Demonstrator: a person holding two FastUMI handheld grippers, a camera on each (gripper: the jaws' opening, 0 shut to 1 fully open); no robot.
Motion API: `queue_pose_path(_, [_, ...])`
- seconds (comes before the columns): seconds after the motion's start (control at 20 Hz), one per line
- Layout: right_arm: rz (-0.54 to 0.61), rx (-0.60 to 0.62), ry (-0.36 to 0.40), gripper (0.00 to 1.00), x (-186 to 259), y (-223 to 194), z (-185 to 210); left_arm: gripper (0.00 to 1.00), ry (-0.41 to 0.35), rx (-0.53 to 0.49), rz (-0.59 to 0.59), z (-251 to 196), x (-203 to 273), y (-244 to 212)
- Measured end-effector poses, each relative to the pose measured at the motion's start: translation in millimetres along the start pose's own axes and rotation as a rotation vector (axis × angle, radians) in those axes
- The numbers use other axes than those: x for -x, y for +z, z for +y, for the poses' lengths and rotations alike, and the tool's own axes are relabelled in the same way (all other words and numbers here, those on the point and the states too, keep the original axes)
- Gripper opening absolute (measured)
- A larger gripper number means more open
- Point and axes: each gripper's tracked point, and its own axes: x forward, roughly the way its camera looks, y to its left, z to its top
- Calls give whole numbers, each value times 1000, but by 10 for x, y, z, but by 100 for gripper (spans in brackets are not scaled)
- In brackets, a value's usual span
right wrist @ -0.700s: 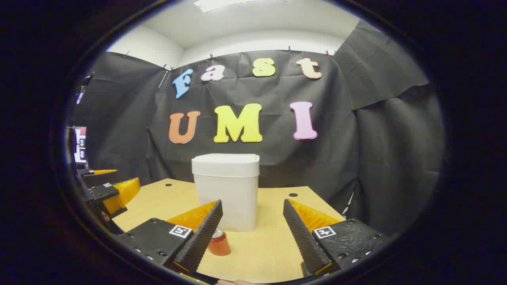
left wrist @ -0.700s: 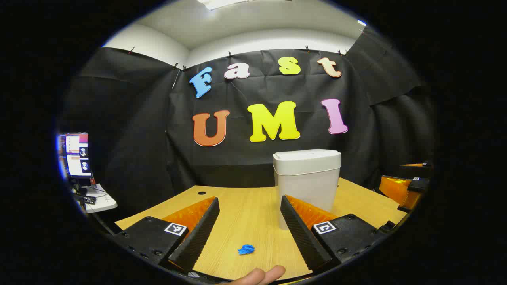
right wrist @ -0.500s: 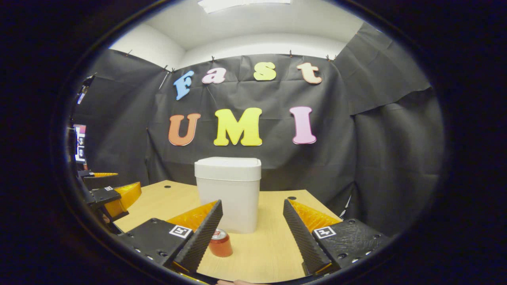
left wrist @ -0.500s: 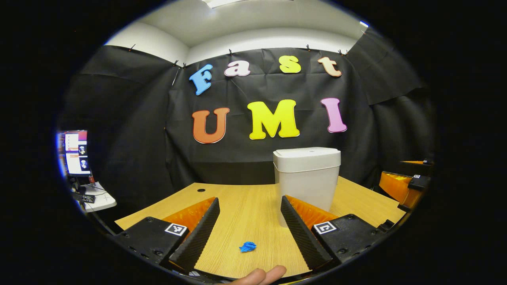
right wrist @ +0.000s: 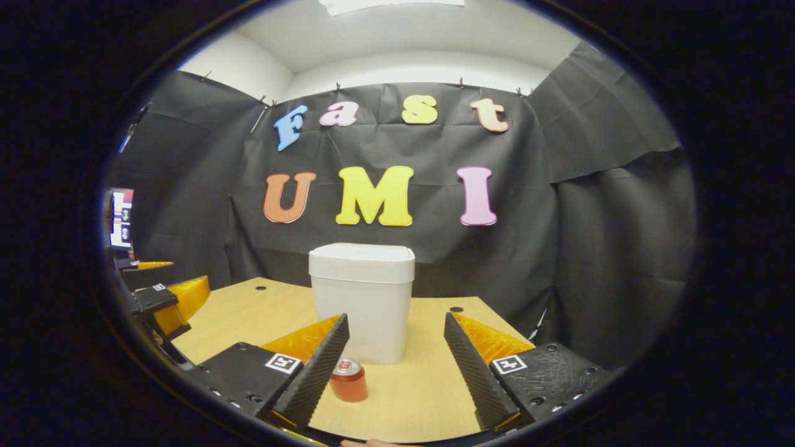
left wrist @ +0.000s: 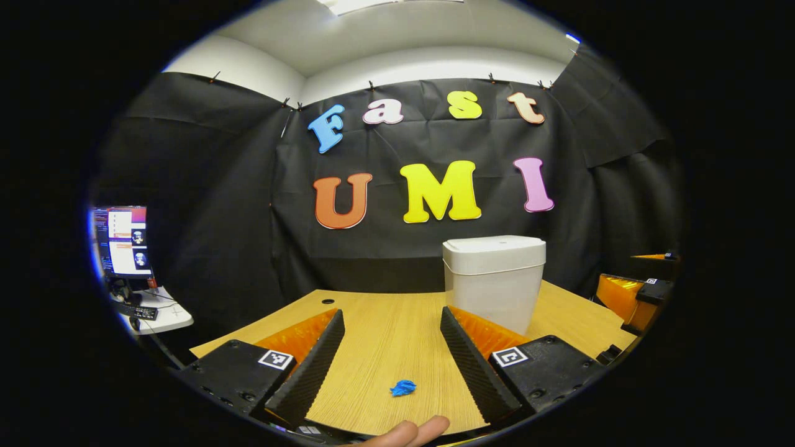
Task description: Press the lid of the desktop garbage bin to open it, pick up the crumpled paper on the desktop and throw it into the bin, then pick up the pop can on the desktop and drop it into the bin, and finally close the garbage bin lid.
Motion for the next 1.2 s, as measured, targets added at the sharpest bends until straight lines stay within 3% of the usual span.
queue_pose_path(0.15, [11,-6,32,96,18,-1,77,100,6,10,-1,64,9,46])
queue_pose_path(1.05, [12,11,13,98,-94,64,137,100,-3,42,49,128,-97,-92])
queue_pose_path(1.2, [21,-27,10,93,-213,109,131,100,-9,35,51,107,-95,-102])
